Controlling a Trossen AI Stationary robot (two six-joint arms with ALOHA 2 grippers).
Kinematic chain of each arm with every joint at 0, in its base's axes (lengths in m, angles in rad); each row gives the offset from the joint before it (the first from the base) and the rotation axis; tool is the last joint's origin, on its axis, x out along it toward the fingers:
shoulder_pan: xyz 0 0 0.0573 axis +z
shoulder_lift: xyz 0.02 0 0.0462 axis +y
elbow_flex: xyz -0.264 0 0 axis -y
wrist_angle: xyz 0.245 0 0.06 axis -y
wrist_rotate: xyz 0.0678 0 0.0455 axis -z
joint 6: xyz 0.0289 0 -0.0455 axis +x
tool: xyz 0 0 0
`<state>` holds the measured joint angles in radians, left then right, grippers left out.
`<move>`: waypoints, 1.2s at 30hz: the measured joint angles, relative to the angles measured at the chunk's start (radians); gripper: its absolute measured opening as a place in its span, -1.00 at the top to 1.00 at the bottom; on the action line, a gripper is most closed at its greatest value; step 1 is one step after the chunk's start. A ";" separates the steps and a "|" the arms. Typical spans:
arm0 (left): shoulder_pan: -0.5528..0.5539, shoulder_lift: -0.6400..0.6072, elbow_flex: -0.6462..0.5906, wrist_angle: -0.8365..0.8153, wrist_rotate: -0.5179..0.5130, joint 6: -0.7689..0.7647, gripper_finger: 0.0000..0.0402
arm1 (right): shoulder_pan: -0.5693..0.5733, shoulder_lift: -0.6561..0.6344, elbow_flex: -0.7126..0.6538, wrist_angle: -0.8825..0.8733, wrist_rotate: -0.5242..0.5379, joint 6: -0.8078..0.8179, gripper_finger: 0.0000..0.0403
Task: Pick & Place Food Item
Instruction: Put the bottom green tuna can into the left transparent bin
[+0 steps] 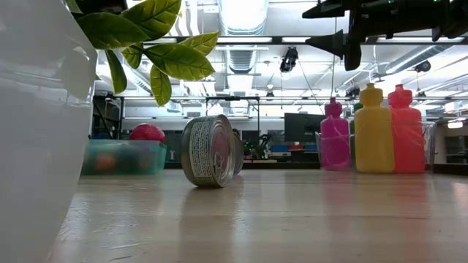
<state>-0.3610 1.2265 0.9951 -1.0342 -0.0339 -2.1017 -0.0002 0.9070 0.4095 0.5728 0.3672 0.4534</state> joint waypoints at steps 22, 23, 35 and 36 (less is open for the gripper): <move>0.205 0.436 0.438 -0.061 -0.038 0.663 -0.11 | 0.000 0.000 0.000 0.000 0.000 0.000 -0.37; 0.206 0.449 0.452 -0.051 -0.038 0.691 -0.11 | 0.000 0.000 0.000 0.001 0.000 0.000 -0.37; 0.209 0.571 0.486 0.120 -0.019 0.691 -0.11 | 0.000 0.000 0.000 0.000 0.000 0.000 -0.37; 0.208 0.575 0.487 0.137 -0.017 0.696 -0.11 | 0.000 0.000 0.000 0.001 0.000 0.000 -0.37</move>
<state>-0.1527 1.8019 1.4817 -0.8977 -0.0511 -1.4057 -0.0005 0.9070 0.4095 0.5735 0.3672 0.4531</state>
